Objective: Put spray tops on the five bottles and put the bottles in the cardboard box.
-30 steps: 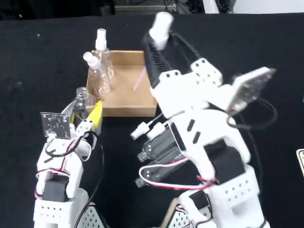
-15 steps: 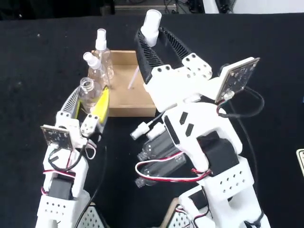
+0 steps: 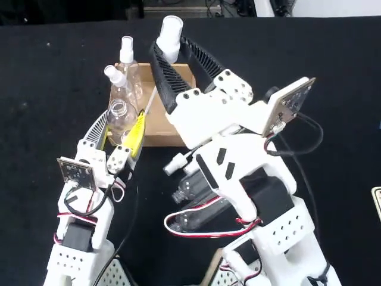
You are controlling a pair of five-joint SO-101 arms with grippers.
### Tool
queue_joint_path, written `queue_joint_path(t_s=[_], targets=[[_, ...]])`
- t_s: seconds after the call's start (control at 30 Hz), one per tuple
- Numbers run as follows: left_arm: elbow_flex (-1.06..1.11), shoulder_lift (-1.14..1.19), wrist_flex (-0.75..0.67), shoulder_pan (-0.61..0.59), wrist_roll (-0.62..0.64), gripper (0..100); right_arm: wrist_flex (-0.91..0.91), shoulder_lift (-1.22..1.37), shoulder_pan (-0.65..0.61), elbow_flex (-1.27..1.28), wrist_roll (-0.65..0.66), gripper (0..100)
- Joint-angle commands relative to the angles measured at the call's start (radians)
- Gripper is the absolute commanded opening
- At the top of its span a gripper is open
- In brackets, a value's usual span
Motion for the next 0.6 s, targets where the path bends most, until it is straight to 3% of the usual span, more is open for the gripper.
queue_joint_path(t_s=[0.0,0.17,0.4,0.57], targets=[[0.022,-0.012,-0.017,0.016,0.012,3,-0.037,-0.045,-0.020,-0.050,-0.009,1.1],[0.022,-0.012,-0.017,0.033,0.012,3,-0.207,-0.139,-0.032,0.077,0.000,1.1],[0.022,-0.011,-0.014,0.262,0.011,3,-0.272,-0.147,-0.031,0.117,0.003,1.1],[0.022,-0.011,-0.014,0.331,0.011,3,-0.265,-0.156,-0.035,0.120,0.184,1.1]])
